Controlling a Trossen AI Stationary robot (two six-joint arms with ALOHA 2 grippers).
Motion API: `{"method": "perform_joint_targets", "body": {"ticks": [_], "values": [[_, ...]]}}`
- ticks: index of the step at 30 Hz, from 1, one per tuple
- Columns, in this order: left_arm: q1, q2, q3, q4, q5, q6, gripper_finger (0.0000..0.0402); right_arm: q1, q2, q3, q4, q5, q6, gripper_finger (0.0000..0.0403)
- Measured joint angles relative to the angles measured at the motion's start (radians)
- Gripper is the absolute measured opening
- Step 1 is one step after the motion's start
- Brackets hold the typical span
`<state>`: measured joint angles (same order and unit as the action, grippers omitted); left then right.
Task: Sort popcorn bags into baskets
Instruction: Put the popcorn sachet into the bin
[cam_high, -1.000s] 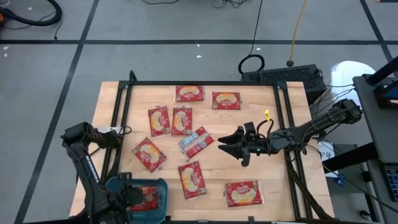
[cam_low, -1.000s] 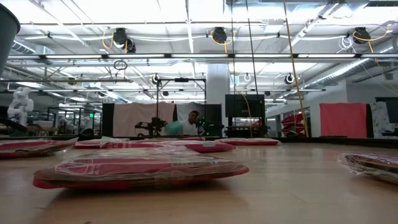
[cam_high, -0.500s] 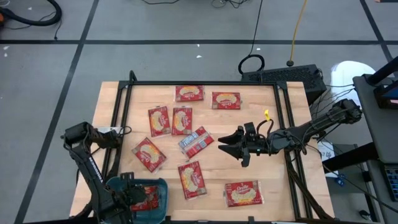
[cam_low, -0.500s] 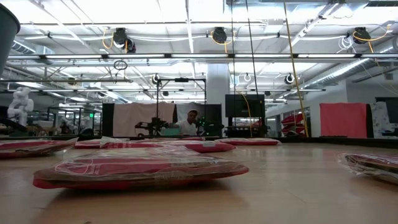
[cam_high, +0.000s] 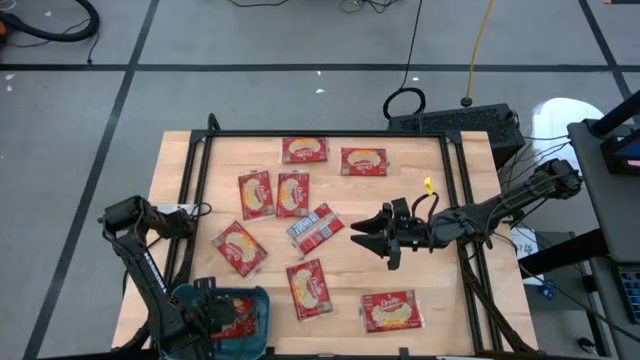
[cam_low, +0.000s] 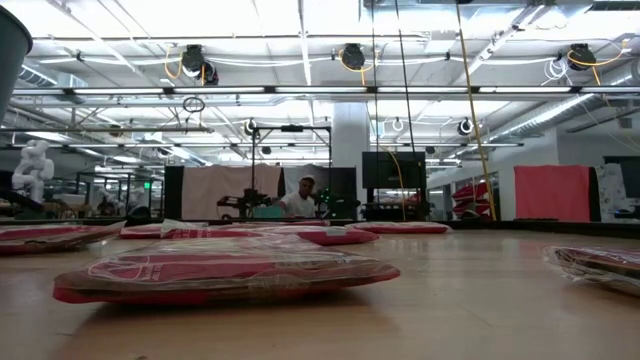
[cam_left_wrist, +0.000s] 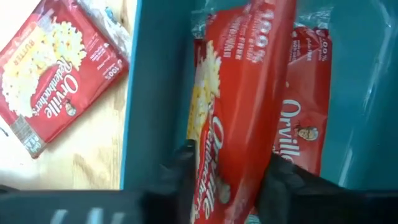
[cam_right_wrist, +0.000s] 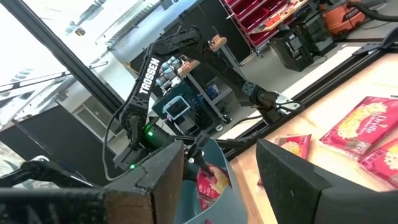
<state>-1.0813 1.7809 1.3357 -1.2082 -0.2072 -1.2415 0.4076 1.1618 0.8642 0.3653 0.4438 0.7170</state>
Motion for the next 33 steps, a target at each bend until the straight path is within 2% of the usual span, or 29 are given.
{"method": "perform_joint_targets", "body": {"ticks": [2, 6, 9, 11, 15, 21, 24, 27, 31, 33], "values": [[0.007, 0.0, 0.0, -0.002, 0.03, -0.006, 0.0181, 0.0, 0.0, 0.0, -0.005, 0.0, 0.0, 0.0194], [0.026, -0.006, 0.001, 0.005, 0.22, 0.028, 0.0228, 0.0, 0.0, 0.0, -0.006, 0.0, -0.003, 0.0194], [0.036, -0.032, 0.001, 0.009, 0.327, 0.035, 0.0239, 0.0, 0.0, 0.0, -0.019, 0.0, -0.003, 0.0194], [0.037, -0.069, 0.001, 0.009, 0.343, 0.017, 0.0236, -0.001, 0.0, 0.0, -0.023, 0.0, -0.003, 0.0194], [0.04, -0.172, 0.002, 0.015, 0.278, -0.021, 0.0205, -0.001, 0.0, 0.0, -0.028, 0.0, 0.002, 0.0194], [0.039, -0.259, -0.061, 0.189, 0.082, 0.088, 0.0131, -0.001, 0.0, 0.0, -0.042, 0.002, 0.004, 0.0194], [0.039, -0.256, -0.15, 0.345, 0.079, 0.135, 0.0093, -0.001, 0.0, 0.0, -0.043, 0.002, 0.016, 0.0194], [0.039, -0.241, -0.246, 0.494, 0.086, 0.112, 0.0057, -0.001, 0.0, 0.0, -0.052, 0.002, 0.051, 0.0194], [0.039, -0.229, -0.338, 0.597, 0.08, 0.02, 0.0013, 0.005, 0.0, 0.0, -0.058, 0.001, 0.084, 0.0194], [0.039, -0.218, -0.373, 0.612, 0.068, -0.018, 0.0006, 0.005, 0.0, 0.0, -0.058, 0.001, 0.083, 0.0194]]}}
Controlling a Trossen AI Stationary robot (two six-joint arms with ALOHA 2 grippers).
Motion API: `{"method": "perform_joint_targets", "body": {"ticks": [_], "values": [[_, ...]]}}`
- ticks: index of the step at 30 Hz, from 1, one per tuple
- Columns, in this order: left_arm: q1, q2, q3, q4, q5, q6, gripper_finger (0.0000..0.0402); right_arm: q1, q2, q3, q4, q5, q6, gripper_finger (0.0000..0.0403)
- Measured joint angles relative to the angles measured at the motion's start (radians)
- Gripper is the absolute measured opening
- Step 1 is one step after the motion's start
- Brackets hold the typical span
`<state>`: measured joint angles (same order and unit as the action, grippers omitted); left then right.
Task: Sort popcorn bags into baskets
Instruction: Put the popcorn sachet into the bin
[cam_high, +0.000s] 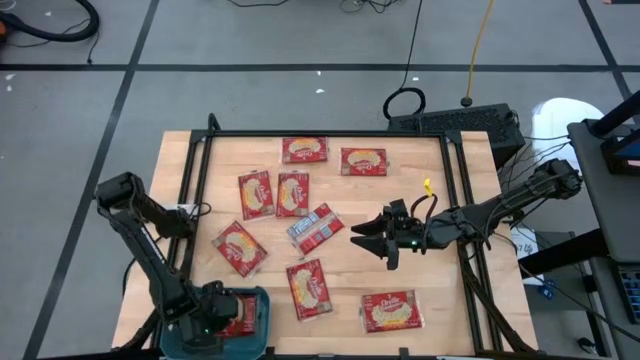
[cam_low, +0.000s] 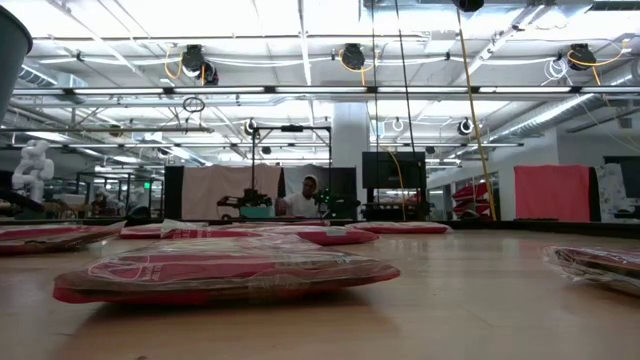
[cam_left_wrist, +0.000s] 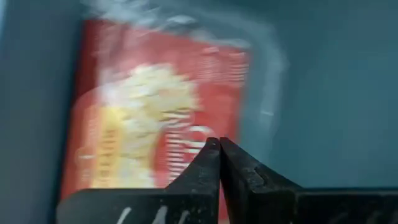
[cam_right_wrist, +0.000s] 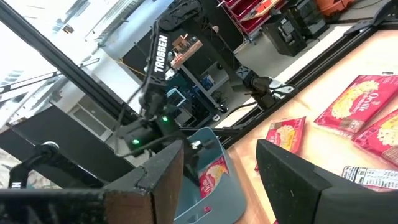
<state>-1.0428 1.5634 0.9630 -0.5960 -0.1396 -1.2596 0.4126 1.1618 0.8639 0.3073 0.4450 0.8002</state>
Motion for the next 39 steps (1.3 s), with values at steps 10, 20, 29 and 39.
{"method": "perform_joint_targets", "body": {"ticks": [10, 20, 29, 39], "values": [[-0.001, 0.061, -0.039, 0.092, 0.028, 0.024, 0.001, 0.0, 0.0, 0.0, -0.005, 0.001, 0.002, 0.0194], [-0.001, 0.046, -0.035, 0.173, 0.174, 0.04, 0.0016, -0.013, 0.0, 0.0, -0.033, 0.018, 0.0, 0.0194], [0.017, -0.153, -0.023, 0.132, 0.086, 0.027, 0.0008, -0.035, 0.0, 0.0, -0.031, 0.085, 0.118, 0.0194], [0.161, -0.357, -0.022, -0.023, 0.0, 0.255, 0.0018, -0.078, -0.002, 0.036, -0.069, 0.082, 0.127, 0.0194]]}}
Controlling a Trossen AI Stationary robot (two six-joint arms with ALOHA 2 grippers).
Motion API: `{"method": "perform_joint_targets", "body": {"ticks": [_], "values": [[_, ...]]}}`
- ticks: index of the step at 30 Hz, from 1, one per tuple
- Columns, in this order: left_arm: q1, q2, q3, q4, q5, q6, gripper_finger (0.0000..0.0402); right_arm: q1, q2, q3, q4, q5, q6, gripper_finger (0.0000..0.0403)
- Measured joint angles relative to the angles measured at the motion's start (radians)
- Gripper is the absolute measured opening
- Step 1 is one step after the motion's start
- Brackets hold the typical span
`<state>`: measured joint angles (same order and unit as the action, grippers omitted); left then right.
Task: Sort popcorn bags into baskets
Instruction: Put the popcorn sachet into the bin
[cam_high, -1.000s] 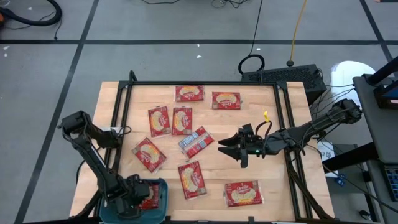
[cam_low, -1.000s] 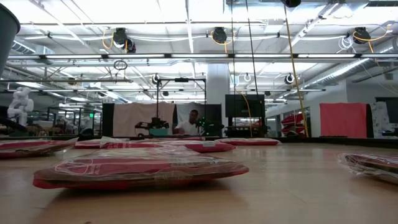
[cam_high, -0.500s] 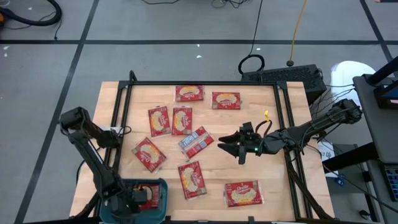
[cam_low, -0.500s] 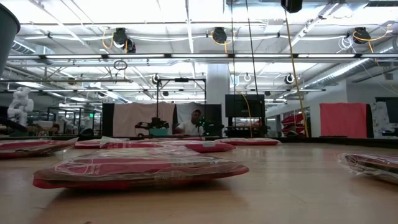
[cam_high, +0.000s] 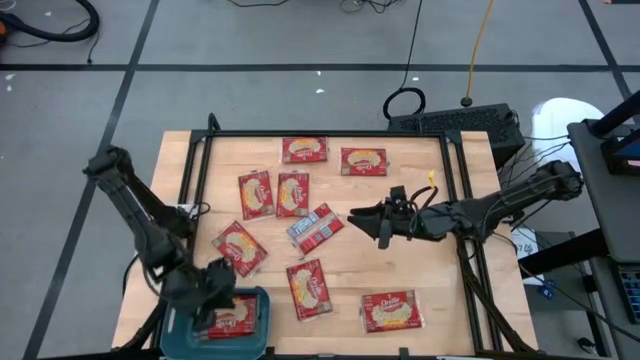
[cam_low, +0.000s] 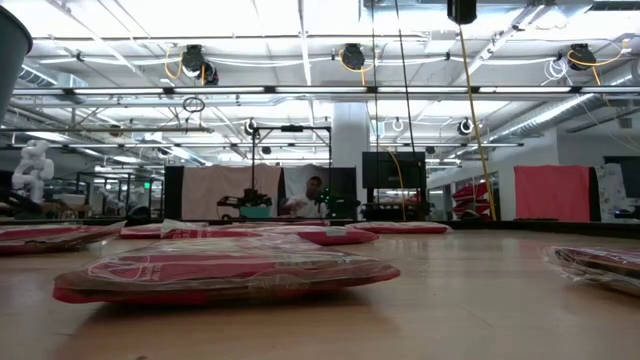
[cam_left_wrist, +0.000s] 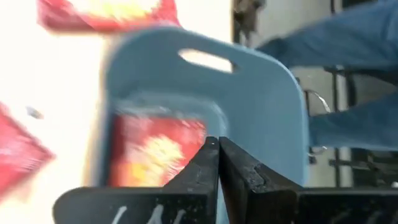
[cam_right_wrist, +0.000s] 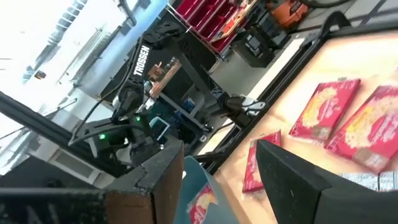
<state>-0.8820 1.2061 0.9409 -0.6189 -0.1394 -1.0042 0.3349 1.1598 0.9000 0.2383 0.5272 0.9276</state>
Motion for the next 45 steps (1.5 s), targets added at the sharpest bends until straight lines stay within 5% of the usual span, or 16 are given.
{"method": "perform_joint_targets", "body": {"ticks": [9, 19, 25, 32, 45], "values": [[0.243, -0.056, 0.0, -0.032, 0.0, 0.142, 0.0004, -0.199, -0.003, 0.195, -0.531, -0.166, -0.137, 0.0194], [0.528, -0.055, 0.0, -0.035, 0.087, 0.248, 0.0047, -0.478, -0.001, 0.199, -0.75, -0.27, -0.618, 0.0194], [0.669, -0.039, 0.0, -0.041, 0.088, 0.289, 0.0069, -0.656, 0.0, 0.172, -0.699, -0.282, -0.896, 0.0194], [0.774, -0.031, 0.001, -0.044, 0.091, 0.366, 0.0078, -0.858, 0.0, 0.03, -0.503, -0.627, -1.105, 0.0194], [0.796, 0.069, -0.001, 0.026, 0.096, 0.293, 0.0079, -0.987, 0.153, -0.115, -0.415, -0.742, -1.336, 0.0194]]}}
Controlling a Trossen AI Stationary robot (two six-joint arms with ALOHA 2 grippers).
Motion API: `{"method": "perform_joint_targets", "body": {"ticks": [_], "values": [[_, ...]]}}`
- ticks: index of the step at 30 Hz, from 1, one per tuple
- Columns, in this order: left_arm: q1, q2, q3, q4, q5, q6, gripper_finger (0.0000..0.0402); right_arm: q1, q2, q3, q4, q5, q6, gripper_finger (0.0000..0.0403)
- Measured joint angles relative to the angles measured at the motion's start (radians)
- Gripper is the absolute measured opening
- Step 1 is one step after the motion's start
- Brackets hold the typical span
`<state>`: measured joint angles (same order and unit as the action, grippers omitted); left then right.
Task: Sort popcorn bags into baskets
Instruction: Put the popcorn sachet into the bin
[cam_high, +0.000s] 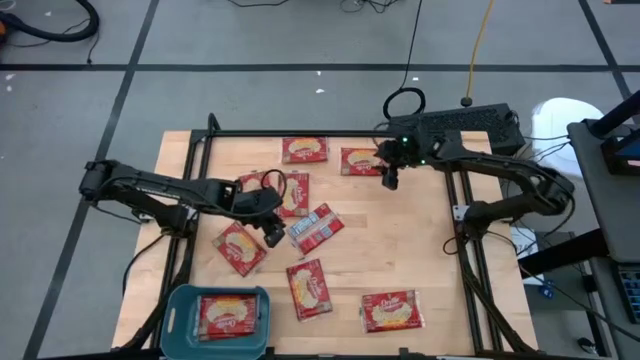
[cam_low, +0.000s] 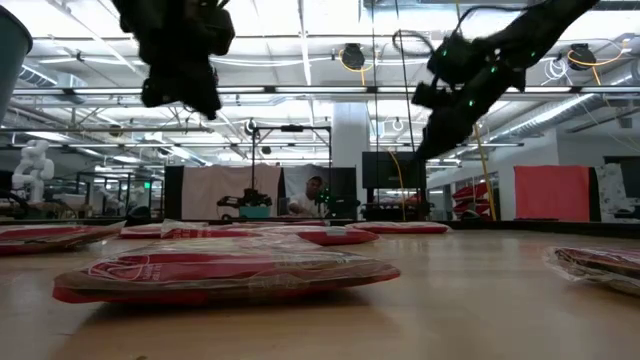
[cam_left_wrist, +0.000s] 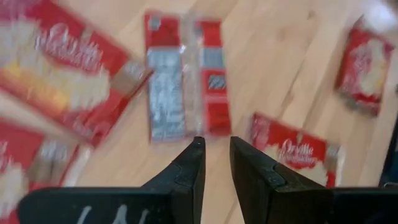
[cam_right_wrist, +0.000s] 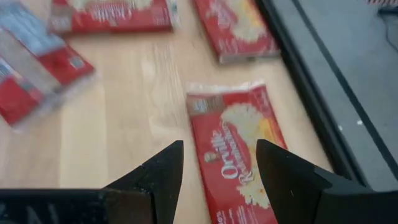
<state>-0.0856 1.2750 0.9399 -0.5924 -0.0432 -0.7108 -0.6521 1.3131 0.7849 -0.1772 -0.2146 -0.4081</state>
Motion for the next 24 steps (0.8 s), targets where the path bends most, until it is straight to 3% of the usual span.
{"method": "perform_joint_targets", "body": {"ticks": [7, 13, 24], "values": [[-0.002, 0.016, 0.003, 0.102, 0.011, -0.001, 0.0079, 0.001, 0.184, 0.0, 0.04, -0.003, -0.027, 0.0194], [0.004, 0.013, 0.002, 0.09, 0.017, 0.032, 0.0079, 0.001, 0.294, 0.0, 0.084, -0.002, -0.016, 0.0194], [0.002, 0.013, 0.001, 0.089, 0.043, 0.04, 0.0079, 0.021, 0.361, 0.003, 0.104, 0.006, 0.059, 0.0193]]}}
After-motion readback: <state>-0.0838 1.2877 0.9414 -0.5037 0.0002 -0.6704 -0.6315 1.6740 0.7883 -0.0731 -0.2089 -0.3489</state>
